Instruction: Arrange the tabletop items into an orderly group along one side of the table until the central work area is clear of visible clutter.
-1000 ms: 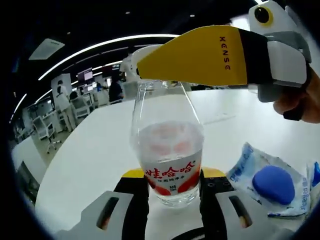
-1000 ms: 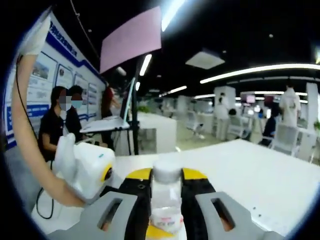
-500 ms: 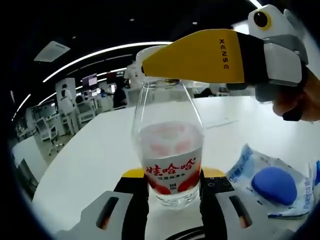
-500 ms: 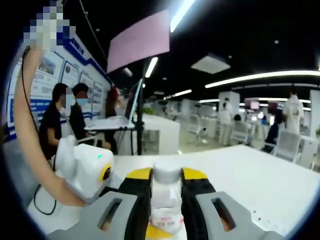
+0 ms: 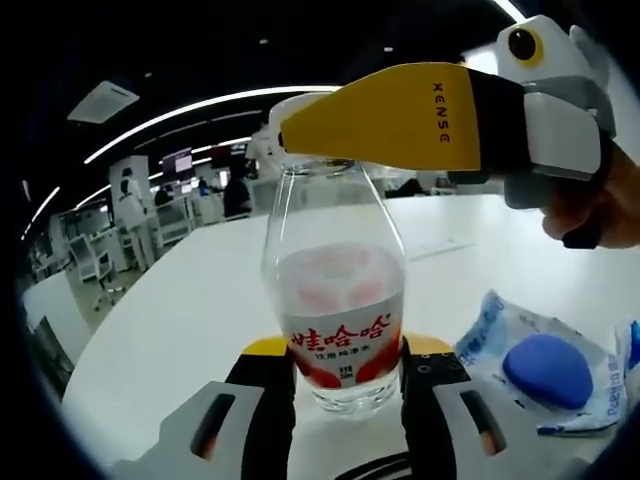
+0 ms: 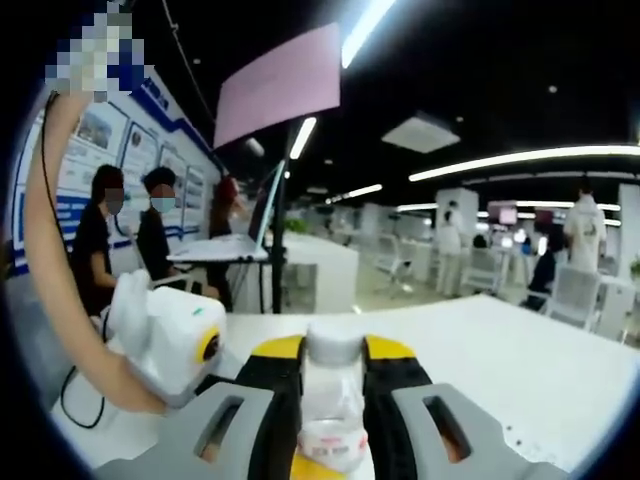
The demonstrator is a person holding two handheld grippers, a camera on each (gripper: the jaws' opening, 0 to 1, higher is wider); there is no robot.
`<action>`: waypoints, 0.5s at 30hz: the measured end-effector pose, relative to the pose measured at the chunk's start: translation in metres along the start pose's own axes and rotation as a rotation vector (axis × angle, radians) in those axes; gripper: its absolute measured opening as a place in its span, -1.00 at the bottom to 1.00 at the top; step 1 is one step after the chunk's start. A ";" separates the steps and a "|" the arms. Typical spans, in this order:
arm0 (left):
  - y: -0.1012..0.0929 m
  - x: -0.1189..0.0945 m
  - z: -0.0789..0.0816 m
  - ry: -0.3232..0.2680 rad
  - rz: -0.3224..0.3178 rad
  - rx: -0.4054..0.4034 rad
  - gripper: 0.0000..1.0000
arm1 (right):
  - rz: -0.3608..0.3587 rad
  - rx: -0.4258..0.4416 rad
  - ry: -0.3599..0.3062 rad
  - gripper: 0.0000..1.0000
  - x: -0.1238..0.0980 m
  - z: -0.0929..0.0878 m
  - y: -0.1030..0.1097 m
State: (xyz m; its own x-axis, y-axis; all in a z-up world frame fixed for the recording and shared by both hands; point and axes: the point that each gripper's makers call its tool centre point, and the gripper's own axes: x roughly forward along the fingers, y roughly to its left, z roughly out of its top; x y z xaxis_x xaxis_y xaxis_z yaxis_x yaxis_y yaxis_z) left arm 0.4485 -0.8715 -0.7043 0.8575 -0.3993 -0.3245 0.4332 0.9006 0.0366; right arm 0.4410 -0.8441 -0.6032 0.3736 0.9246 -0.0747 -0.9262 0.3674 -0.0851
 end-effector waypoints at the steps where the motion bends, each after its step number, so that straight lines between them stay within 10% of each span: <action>1: 0.000 0.000 0.000 0.001 0.003 -0.004 -0.24 | 0.003 -0.002 0.000 -0.63 0.001 0.000 0.001; 15: 0.001 -0.010 0.003 0.023 0.015 -0.059 -0.03 | -0.040 0.002 0.115 -0.19 -0.005 -0.030 -0.006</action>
State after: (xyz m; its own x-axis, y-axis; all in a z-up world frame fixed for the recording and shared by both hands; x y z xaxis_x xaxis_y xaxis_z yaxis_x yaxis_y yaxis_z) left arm 0.4409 -0.8674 -0.6986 0.8569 -0.3825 -0.3456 0.4029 0.9151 -0.0139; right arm 0.4459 -0.8535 -0.6325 0.4134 0.8916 -0.1850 -0.9106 0.4039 -0.0883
